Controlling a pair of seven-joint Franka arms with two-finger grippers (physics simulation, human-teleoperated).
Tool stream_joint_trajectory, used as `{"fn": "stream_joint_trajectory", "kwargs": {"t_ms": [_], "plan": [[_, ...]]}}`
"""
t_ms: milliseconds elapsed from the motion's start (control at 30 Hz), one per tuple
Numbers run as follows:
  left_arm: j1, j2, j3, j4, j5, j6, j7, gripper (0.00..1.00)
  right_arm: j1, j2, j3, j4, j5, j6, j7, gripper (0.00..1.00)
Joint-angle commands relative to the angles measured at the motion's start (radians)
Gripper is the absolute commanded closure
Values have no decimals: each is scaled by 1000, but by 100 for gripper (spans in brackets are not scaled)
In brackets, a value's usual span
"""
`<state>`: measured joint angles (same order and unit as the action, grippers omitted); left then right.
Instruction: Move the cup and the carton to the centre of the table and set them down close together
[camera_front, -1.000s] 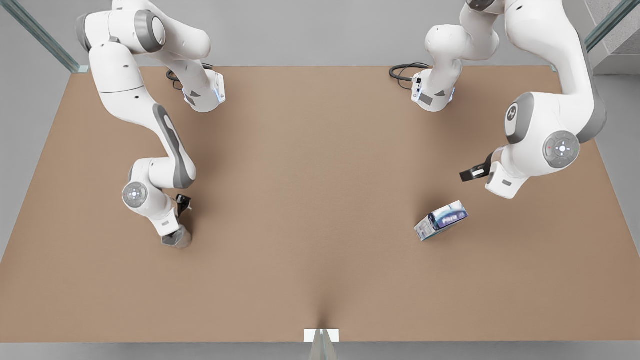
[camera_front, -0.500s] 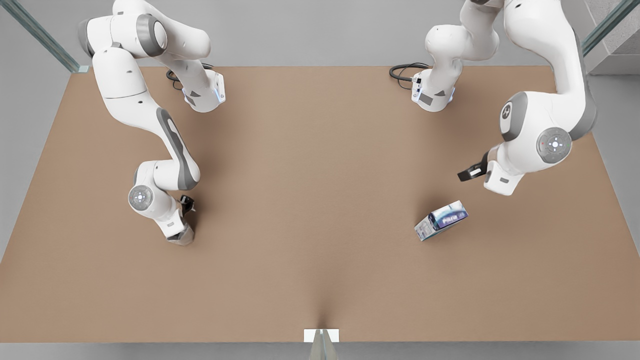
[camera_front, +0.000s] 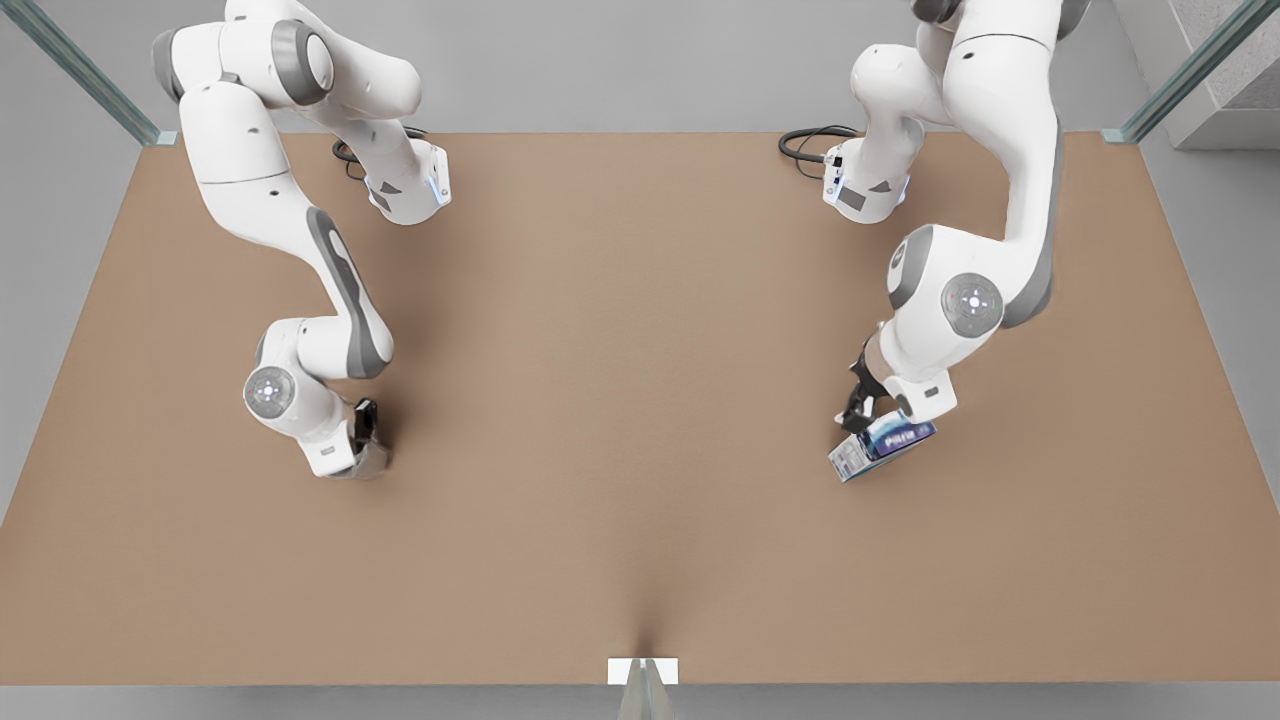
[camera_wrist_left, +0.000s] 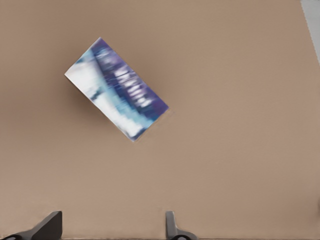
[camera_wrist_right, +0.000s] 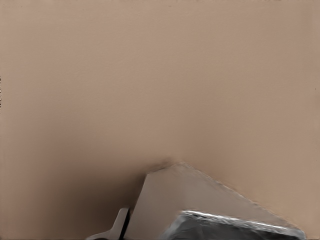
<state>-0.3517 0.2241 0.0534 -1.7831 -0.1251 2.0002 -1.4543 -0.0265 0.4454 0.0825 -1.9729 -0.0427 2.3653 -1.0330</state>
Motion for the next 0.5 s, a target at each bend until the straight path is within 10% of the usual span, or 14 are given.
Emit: {"fn": "stream_joint_trajectory", "kwargs": {"t_ms": [0,200,467], "plan": [[8,3,0,7,2,-1,-3,0,0,-8,2,-1,-2,-9,31,79],[20,80,26,70,1,37,-271,0,19,-33,197,222,-2,-244,729,79],[22,210,48,202,-1,40,-397,0,487,509,227,1077,-109,-394,1383,79]]}}
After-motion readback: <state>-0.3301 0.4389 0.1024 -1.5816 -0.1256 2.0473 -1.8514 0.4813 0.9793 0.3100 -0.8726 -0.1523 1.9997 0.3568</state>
